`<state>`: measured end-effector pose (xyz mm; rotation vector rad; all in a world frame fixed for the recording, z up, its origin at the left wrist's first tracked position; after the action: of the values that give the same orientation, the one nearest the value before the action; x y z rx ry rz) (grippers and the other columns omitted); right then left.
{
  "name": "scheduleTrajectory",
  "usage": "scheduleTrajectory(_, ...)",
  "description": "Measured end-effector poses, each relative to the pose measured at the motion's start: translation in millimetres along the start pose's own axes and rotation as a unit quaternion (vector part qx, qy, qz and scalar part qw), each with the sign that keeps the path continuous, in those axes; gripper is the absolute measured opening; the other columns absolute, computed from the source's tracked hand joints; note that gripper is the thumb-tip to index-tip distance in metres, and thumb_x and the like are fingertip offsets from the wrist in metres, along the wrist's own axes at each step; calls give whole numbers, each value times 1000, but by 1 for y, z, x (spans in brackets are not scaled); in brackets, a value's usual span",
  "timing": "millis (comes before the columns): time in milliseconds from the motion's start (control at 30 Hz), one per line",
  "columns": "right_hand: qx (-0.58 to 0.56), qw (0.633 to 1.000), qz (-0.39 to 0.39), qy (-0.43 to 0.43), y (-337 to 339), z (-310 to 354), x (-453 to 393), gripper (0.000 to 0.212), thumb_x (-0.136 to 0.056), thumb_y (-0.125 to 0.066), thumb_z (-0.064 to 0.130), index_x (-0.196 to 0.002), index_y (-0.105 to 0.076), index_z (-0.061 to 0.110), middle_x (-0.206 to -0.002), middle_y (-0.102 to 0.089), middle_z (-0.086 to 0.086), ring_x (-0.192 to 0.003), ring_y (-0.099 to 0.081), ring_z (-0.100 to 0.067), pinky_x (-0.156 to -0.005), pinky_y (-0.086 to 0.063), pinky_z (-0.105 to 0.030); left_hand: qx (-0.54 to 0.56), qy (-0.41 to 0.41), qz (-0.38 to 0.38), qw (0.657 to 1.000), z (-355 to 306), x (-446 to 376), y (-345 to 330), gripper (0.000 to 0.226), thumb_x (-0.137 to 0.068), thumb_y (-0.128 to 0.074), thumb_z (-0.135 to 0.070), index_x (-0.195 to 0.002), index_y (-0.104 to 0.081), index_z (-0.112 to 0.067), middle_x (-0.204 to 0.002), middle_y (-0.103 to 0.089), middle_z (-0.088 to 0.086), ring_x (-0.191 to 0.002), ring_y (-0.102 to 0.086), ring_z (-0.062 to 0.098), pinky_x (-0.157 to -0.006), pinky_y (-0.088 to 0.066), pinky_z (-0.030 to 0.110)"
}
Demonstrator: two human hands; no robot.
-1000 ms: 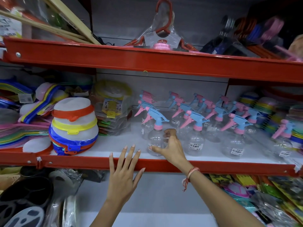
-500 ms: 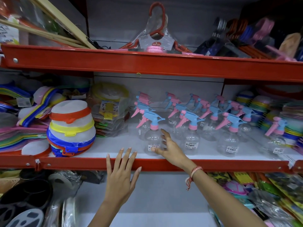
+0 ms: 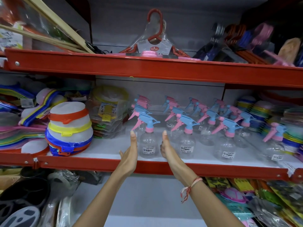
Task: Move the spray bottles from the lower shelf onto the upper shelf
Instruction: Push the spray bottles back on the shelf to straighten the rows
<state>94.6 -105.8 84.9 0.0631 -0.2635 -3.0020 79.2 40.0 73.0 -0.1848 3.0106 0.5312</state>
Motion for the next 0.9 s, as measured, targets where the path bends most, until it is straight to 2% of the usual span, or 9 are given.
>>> scheduleTrajectory(133,-20,1000,20,2,-9,2,-3,49,-60,-22,93,-60,-29,45,-63,-22,19,-59,-21,1,-77,-31,-21,-11,-5,37,999,-3,-4,-8,123,-52,17,-93,-154,-18,-33,-161,-25,2,-151,-13,21,-116,24,45)
scheduleTrajectory(233,-6,999,33,1,-18,4,-5,48,-60,-21,92,-63,-27,44,-68,-19,18,-60,-22,1,-76,-30,-22,13,-2,42,999,-1,-3,-2,127,-49,11,-98,-154,-20,-32,-162,-23,0,-151,-10,20,-122,8,49)
scheduleTrajectory(267,-3,999,36,2,-21,5,-5,49,-59,-20,92,-64,-27,44,-68,-20,18,-62,-25,2,-74,-31,-21,19,-3,42,999,0,-3,0,125,-51,10,-97,-154,-20,-32,-162,-23,0,-151,-10,20,-123,5,49)
scheduleTrajectory(333,6,999,41,-3,-27,4,-5,54,-61,-20,92,-70,-40,43,-74,-37,18,-76,-42,-2,-86,-37,-22,27,-4,46,999,1,-2,4,121,-55,11,-94,-153,-22,-31,-162,-24,1,-152,-8,21,-123,3,49)
scheduleTrajectory(400,7,999,45,-13,-30,0,-7,81,-70,-18,88,-115,-59,35,-118,-62,3,-115,-54,-13,-109,-35,-33,27,0,53,998,3,-3,7,117,-59,12,-91,-153,-25,-32,-162,-24,1,-152,-5,24,-123,2,51)
scheduleTrajectory(467,8,998,55,-19,-34,1,-5,96,-74,-17,86,-146,-36,26,-153,-39,-5,-142,-35,-19,-120,-23,-43,22,4,54,998,5,-4,9,114,-60,12,-91,-152,-25,-35,-163,-22,1,-152,-3,27,-122,1,53)
scheduleTrajectory(700,50,997,49,-23,-36,7,-1,90,-79,-12,83,-148,-33,30,-156,-34,-4,-144,-31,-23,-120,-21,-46,-2,9,45,999,7,-2,10,119,-55,8,-97,-152,-24,-36,-162,-22,4,-152,-5,27,-122,-1,54)
scheduleTrajectory(800,62,997,41,-14,-31,6,5,83,-82,-13,80,-149,-27,33,-158,-29,-2,-146,-26,-22,-118,-17,-41,0,10,32,999,4,5,13,111,-63,7,-94,-151,-24,-34,-161,-23,5,-152,-8,27,-122,-3,54)
scheduleTrajectory(900,41,998,-2,45,-15,9,13,76,-85,-22,76,-146,-34,32,-154,-36,7,-144,-29,-14,-116,-19,-33,9,-12,-58,998,1,14,22,93,-78,-2,-84,-148,-35,-33,-154,-41,5,-147,-26,28,-120,-18,47)
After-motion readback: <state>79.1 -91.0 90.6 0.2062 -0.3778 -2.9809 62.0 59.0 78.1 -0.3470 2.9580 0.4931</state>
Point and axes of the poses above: each hand's wrist, its own x-axis away from the middle knuckle, its own y-axis out of the back of the hand, z = x × y, the point moved 8 cm from there along -x, towards the middle knuckle
